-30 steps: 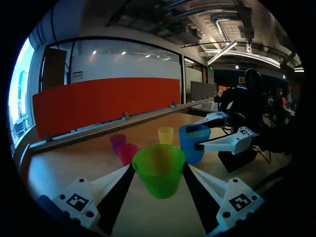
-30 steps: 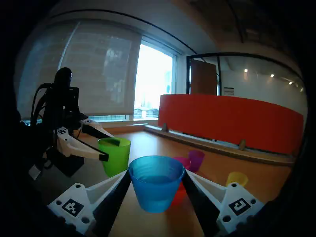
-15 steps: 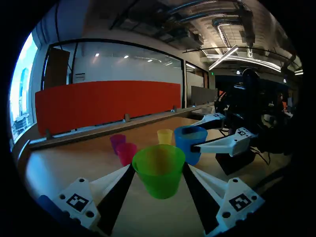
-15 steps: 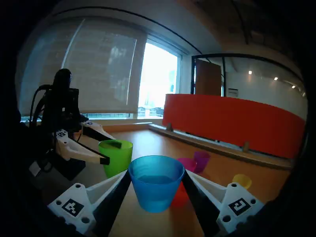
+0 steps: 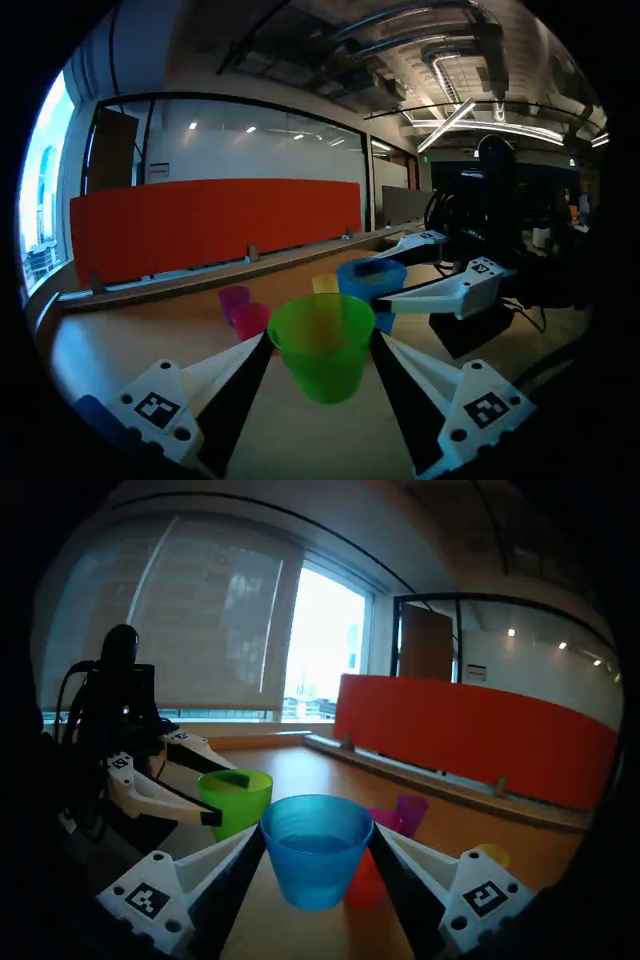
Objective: Pour water
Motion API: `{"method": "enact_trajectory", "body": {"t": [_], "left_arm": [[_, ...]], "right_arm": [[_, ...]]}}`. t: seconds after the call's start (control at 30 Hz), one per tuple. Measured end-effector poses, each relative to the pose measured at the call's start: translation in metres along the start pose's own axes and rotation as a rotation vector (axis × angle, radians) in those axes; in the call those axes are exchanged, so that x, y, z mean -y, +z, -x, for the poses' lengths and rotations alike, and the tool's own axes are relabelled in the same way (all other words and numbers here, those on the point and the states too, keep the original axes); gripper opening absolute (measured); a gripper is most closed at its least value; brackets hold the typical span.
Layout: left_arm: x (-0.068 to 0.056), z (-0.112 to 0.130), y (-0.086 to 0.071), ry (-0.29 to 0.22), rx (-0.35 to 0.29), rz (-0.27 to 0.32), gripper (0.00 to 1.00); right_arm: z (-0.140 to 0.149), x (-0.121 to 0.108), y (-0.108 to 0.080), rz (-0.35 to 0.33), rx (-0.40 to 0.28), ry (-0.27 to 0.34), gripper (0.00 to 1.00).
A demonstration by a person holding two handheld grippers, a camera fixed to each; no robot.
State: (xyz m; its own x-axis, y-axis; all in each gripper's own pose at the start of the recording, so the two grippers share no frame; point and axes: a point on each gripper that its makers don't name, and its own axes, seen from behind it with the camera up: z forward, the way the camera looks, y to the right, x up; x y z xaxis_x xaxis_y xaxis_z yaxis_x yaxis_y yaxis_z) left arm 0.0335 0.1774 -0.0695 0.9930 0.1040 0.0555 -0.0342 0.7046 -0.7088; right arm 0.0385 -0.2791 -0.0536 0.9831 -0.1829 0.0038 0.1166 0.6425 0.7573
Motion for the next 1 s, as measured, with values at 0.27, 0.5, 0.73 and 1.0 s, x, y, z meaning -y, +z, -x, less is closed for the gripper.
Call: {"method": "enact_trajectory", "body": {"t": [0.27, 0.5, 0.73, 1.0], "left_arm": [[-0.004, -0.008, -0.002, -0.008, -0.032, 0.006, 0.88], [-0.004, -0.009, -0.003, -0.009, -0.039, 0.004, 0.88], [-0.004, -0.004, -0.005, 0.006, -0.012, 0.009, 0.87], [-0.008, -0.001, -0.005, 0.019, -0.002, 0.025, 0.87]], "right_arm": [[-0.007, -0.001, 0.000, -0.001, -0.003, -0.008, 0.92], [-0.011, -0.002, 0.001, -0.003, -0.003, -0.021, 0.92], [-0.016, -0.004, 0.001, -0.009, -0.003, -0.042, 0.92], [-0.021, -0.005, 0.005, -0.022, 0.003, -0.103, 0.92]]}}
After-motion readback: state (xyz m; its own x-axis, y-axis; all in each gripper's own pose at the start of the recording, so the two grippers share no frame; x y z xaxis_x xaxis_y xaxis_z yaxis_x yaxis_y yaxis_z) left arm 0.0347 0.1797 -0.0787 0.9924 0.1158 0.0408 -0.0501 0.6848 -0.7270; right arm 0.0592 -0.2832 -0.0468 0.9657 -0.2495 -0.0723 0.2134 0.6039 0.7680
